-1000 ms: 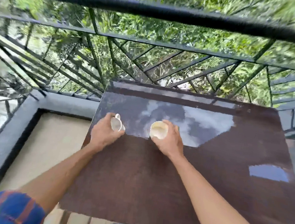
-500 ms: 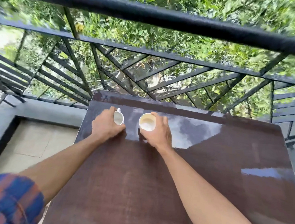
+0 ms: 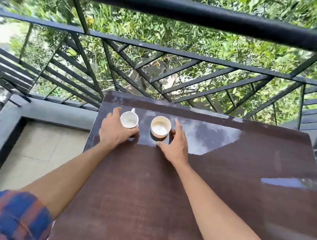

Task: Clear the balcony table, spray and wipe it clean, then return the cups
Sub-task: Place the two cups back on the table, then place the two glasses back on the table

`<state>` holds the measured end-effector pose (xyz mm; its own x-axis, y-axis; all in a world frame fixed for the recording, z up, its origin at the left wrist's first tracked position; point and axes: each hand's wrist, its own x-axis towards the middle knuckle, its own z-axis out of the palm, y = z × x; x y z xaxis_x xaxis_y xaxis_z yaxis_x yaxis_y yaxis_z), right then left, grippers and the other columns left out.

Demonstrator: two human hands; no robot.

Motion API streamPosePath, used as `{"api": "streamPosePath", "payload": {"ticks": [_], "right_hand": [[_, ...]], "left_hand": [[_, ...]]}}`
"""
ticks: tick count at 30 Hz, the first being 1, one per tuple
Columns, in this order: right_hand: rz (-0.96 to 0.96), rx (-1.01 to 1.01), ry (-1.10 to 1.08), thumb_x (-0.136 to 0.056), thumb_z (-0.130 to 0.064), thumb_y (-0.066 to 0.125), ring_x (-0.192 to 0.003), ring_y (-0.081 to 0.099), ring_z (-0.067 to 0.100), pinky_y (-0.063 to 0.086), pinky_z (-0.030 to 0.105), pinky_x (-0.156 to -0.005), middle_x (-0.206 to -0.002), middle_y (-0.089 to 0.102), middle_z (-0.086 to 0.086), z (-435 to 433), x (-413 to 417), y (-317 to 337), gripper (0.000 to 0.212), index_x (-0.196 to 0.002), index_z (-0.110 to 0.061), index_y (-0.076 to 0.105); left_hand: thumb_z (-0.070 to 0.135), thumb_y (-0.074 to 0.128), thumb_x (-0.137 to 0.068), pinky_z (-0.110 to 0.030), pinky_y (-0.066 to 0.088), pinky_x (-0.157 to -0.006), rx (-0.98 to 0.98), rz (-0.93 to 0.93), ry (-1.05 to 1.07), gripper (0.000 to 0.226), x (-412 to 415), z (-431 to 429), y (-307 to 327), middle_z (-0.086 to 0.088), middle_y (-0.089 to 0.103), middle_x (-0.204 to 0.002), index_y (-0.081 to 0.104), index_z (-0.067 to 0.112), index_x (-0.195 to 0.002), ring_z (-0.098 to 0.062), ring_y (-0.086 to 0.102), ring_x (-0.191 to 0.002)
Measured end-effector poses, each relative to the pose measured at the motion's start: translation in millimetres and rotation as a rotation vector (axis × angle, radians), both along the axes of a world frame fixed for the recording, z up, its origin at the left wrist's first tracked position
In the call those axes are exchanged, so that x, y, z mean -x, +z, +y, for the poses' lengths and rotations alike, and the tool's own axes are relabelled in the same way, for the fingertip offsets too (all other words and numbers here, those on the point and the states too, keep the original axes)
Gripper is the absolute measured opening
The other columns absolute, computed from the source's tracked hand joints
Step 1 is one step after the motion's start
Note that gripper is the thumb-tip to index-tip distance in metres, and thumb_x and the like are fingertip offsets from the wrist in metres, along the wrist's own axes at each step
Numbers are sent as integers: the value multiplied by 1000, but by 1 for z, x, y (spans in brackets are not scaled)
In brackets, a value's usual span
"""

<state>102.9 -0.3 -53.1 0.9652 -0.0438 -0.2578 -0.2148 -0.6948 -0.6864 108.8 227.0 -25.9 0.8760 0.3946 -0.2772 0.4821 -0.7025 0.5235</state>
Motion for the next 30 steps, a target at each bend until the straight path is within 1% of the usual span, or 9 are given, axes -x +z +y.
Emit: {"api": "streamPosePath", "payload": {"ticks": [3, 5, 7, 10, 15, 19, 21, 23, 30], "right_hand": [[22, -43, -82, -83, -31, 75, -100, 62, 11, 52, 34, -91, -109, 64, -7, -15, 30, -3, 56, -132, -32, 49], [77, -85, -118, -87, -27, 71, -85, 64, 7, 54, 37, -88, -89, 67, -10, -23, 52, -3, 23, -108, -30, 64], [104, -94, -122, -87, -25, 70, -80, 64, 8, 53, 36, -86, -79, 66, -9, -28, 76, -2, 8, -94, -29, 69], [118, -111, -59, -88, -22, 69, -72, 63, 3, 48, 28, -73, -72, 66, -10, -24, 113, 5, 7, -86, -28, 71], [134, -60, 128, -86, -25, 68, -73, 64, 6, 49, 28, -73, -72, 68, -11, 8, 166, 2, 6, -84, -30, 71], [192, -35, 341, -84, -26, 68, -76, 64, 7, 50, 28, -75, -75, 69, -11, 56, 212, 3, 7, -83, -30, 73], [233, -20, 465, -83, -31, 67, -79, 65, 9, 52, 28, -78, -78, 70, -11, 84, 235, 1, 7, -86, -31, 73], [255, 31, 626, -82, -38, 62, -85, 67, 13, 54, 31, -81, -83, 72, -10, 119, 259, -1, 14, -90, -33, 72], [236, 182, 1143, -77, -46, 52, -99, 67, 22, 53, 35, -84, -100, 74, -2, 257, 341, -12, 37, -105, -29, 71]], "left_hand": [[66, 85, -61, -48, 53, -97, 52, -19, 95, 99, 39, 12, -2, -11, 63, -129, 45, 26, -142, -35, 61, -121], [65, 84, -66, -43, 54, -93, 95, -18, 196, 79, 77, 21, -1, -4, 68, -118, 54, 27, -129, -30, 66, -112], [54, 82, -75, -39, 50, -86, 108, -10, 280, 47, 122, 30, 0, 3, 69, -96, 59, 28, -107, -29, 68, -101], [35, 76, -84, -40, 49, -85, 145, 16, 465, 20, 200, 53, -7, 4, 68, -82, 57, 29, -82, -31, 69, -96], [27, 69, -85, -42, 48, -82, 158, 51, 736, 4, 346, 78, -21, 4, 65, -76, 66, 25, -84, -32, 64, -85], [45, 60, -73, -49, 52, -93, 312, 185, 893, 46, 483, 107, -86, -15, 70, -84, 70, 20, -111, -42, 67, -91], [49, 58, -70, -51, 54, -92, 339, 256, 980, 37, 533, 107, -99, -24, 70, -88, 64, 15, -85, -44, 69, -94], [42, 63, -77, -43, 50, -84, 302, 195, 1099, 25, 554, 94, -62, -18, 70, -80, 60, 18, -72, -39, 68, -89], [17, 82, -78, -49, 50, -91, 214, 186, 1328, 28, 637, 117, -89, -26, 71, -103, 67, 9, -100, -45, 67, -103]]}}
